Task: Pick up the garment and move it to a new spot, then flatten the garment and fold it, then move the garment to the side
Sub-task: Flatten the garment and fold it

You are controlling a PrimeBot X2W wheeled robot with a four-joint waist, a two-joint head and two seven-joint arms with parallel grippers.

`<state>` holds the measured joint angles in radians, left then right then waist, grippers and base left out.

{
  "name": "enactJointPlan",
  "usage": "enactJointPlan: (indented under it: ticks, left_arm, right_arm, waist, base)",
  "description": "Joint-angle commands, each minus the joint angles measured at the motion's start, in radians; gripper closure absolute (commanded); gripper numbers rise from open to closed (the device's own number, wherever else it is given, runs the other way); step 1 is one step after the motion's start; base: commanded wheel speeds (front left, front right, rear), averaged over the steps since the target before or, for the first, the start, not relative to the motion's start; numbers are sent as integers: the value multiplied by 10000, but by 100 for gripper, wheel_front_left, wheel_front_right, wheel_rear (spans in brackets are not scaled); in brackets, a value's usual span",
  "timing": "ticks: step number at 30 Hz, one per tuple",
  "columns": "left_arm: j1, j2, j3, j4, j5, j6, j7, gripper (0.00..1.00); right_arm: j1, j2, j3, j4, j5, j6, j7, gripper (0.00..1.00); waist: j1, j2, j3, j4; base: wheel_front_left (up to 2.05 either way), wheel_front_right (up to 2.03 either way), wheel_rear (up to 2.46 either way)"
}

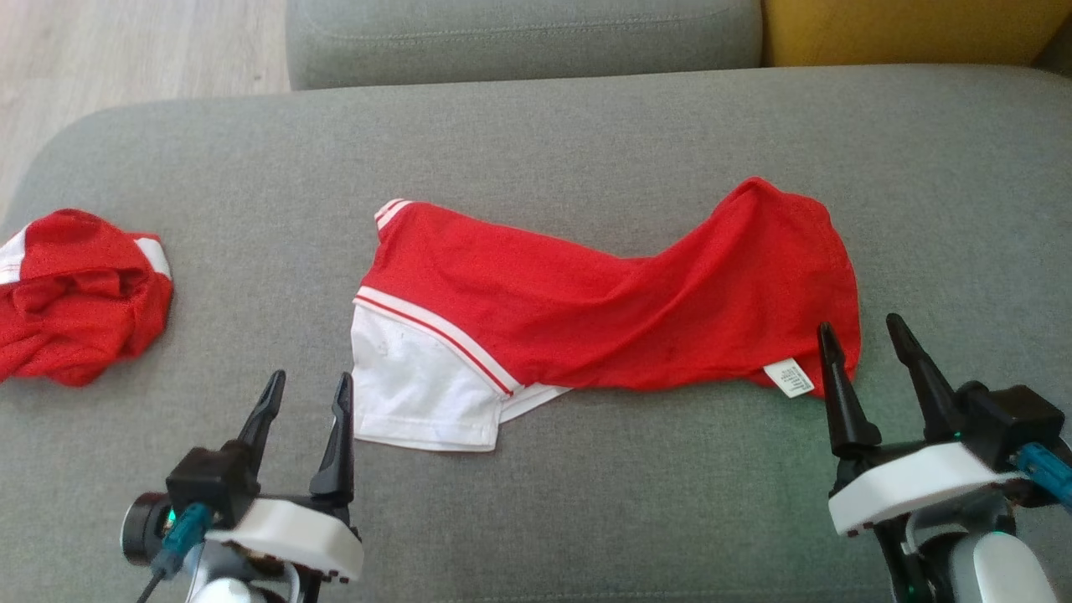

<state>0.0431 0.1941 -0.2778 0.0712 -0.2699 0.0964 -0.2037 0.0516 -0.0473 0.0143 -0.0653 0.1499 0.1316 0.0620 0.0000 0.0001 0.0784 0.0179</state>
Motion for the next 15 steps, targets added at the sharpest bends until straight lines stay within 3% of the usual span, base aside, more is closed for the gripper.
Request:
enactJointPlan:
  ticks: [1,6,15]
  left_arm:
    - [-406,194,315,-255,-84,-27,-1,0]
    - [-975,157,197,544,-468,-445,419,0]
    - [-2050,-15,232,3431,-1343,-1192,995,0]
  right_arm:
    - [-252,-31,196,-397,53,-9,21,0]
    - [-398,-31,231,-334,98,-9,16,0]
    - [-596,-30,368,-31,247,-9,-21,0]
  waist:
    - [0,-1,44,0]
    - [0,-1,294,-31]
    - [0,-1,796,-369]
  base:
    - [0,0,0]
    - [0,0,0]
    - [0,0,0]
